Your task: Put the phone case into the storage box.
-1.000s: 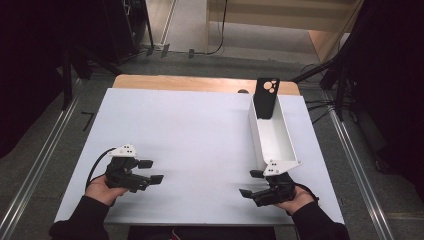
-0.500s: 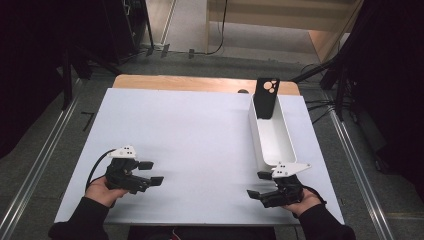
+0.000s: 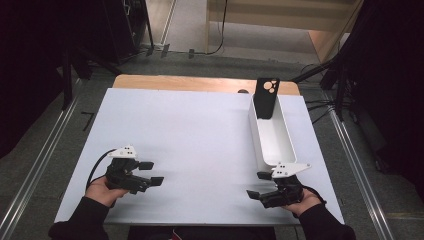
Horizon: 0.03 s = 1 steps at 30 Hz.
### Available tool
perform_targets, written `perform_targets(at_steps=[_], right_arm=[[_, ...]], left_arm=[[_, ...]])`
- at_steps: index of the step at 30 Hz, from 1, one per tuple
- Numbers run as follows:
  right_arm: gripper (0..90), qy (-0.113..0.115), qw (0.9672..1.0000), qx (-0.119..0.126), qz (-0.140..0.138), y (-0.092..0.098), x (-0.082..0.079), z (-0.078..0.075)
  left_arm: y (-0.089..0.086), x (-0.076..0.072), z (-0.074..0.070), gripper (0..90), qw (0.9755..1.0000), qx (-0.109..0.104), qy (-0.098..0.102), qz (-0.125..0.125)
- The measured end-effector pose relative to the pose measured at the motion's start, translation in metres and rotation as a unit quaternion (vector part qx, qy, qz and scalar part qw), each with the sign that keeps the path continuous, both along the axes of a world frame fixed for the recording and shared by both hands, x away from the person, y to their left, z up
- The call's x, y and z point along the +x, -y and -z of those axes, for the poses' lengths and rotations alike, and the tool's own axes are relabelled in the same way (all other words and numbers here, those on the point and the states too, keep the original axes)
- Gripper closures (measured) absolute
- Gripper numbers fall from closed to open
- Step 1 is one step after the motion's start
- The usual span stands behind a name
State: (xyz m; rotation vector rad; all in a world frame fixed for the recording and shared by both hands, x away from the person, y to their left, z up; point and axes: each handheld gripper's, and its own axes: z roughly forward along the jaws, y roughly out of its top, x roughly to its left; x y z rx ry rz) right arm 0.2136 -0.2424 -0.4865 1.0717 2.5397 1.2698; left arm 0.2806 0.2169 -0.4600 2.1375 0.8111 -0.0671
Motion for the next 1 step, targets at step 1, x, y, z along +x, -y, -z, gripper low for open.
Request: perform_targets(at_steps=[1], right_arm=[[21.2,0.001,1.0,-0.004,0.002,0.0001,0.0,-0.0001]], left_arm=[[0.0001,-0.0002,0.0003,24.0,1.0,0.0,0.0,0.0]])
